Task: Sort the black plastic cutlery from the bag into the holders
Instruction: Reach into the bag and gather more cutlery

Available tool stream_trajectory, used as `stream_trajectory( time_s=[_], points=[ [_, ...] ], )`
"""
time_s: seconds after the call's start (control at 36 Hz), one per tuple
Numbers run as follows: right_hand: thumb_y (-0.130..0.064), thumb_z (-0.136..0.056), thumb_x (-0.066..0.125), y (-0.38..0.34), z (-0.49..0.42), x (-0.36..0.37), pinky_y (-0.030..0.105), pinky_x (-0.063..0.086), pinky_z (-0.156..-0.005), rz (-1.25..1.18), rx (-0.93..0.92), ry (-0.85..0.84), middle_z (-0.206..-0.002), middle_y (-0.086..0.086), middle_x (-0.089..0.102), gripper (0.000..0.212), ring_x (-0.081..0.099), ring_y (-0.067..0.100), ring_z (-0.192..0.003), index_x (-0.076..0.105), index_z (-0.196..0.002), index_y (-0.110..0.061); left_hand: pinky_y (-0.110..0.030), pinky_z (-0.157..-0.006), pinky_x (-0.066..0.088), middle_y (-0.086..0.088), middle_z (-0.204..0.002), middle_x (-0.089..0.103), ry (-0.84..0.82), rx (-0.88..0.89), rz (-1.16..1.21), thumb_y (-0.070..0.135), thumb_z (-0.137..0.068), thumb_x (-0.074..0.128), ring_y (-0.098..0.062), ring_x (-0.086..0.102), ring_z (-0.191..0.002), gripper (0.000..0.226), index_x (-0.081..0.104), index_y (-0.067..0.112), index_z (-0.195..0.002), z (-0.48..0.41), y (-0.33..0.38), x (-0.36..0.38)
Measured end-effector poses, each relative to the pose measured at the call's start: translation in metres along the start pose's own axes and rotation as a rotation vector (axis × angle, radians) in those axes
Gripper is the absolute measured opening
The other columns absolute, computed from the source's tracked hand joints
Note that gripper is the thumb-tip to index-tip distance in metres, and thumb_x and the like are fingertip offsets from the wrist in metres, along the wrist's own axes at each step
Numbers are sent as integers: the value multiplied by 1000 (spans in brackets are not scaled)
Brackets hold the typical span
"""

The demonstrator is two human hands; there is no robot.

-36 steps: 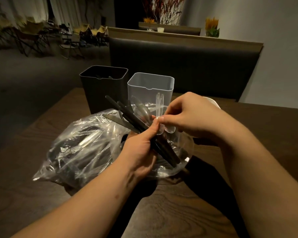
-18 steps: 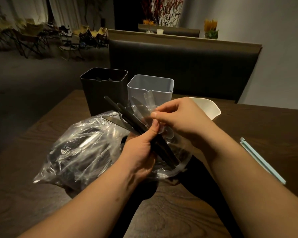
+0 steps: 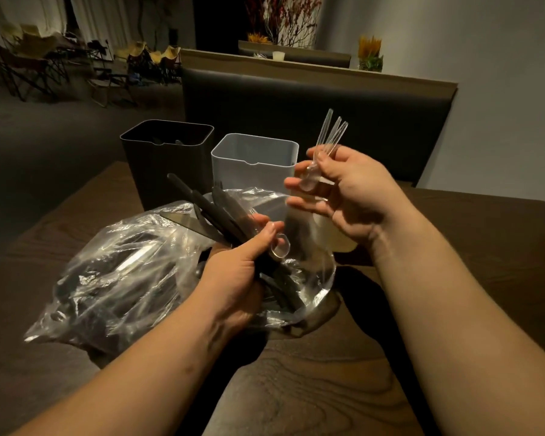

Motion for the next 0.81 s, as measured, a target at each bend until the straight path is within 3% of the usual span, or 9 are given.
stream_trajectory(
  time_s=[0.06,0.14,0.25,0.42,0.53,0.67,0.81],
  points=[
    [-16,-106,44,-13,0,-15,40,63,-69,103,-65,51,-89,7,69,20,73,24,-83,64,-105,-15,-28,-58,56,-7,-89,74,-8,6,-19,6,-85,68,-13,68,-66,14,71,15,-95,0,0,0],
    [-15,-106,44,-29,-3,-45,29,58,-66,587,-225,154,-88,2,62,24,62,16,-79,65,-118,-20,-28,-60,56,-5,-88,74,-11,11,-40,10,-80,69,-12,69,-67,17,70,18,-95,0,1,1],
    [-19,-105,49,-34,-13,-81,28,44,-71,972,-286,251,-90,-8,60,25,55,9,-80,70,-119,-23,-28,-58,56,-4,-86,74,-11,6,-37,11,-80,69,-12,67,-67,19,69,19,-97,2,1,3],
    [-19,-97,64,-35,-19,-97,32,48,-78,1178,-235,253,-94,-4,62,7,58,13,-88,66,-103,-23,-28,-55,55,-4,-88,73,24,4,-60,11,-86,66,-12,67,-67,13,69,19,-96,3,-2,2],
    [-22,-95,67,-29,-22,-94,30,49,-75,1254,-219,246,-87,-4,59,8,58,10,-82,61,-91,-24,-28,-59,56,-3,-89,74,45,17,-75,13,-86,66,-12,67,-72,11,69,20,-94,2,-1,2],
    [-25,-97,65,-17,-27,-93,40,57,-83,1300,-110,212,-91,2,65,4,66,19,-85,65,-98,-21,-31,-69,53,-4,-90,73,57,24,-85,13,-87,65,-12,66,-73,11,68,20,-95,2,0,2],
    [-22,-97,64,-20,-28,-93,33,49,-81,1349,-164,231,-92,0,63,6,60,17,-91,68,-101,-19,-33,-72,50,-4,-90,73,54,24,-86,14,-85,67,-12,66,-72,10,70,20,-92,1,0,1]
  ],
)
Point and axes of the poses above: each hand's wrist, its own z-axis away from the middle knuckle, its own x-axis out of the palm, y = z × x, the point moved 5 cm from there along -z, towards the middle knuckle
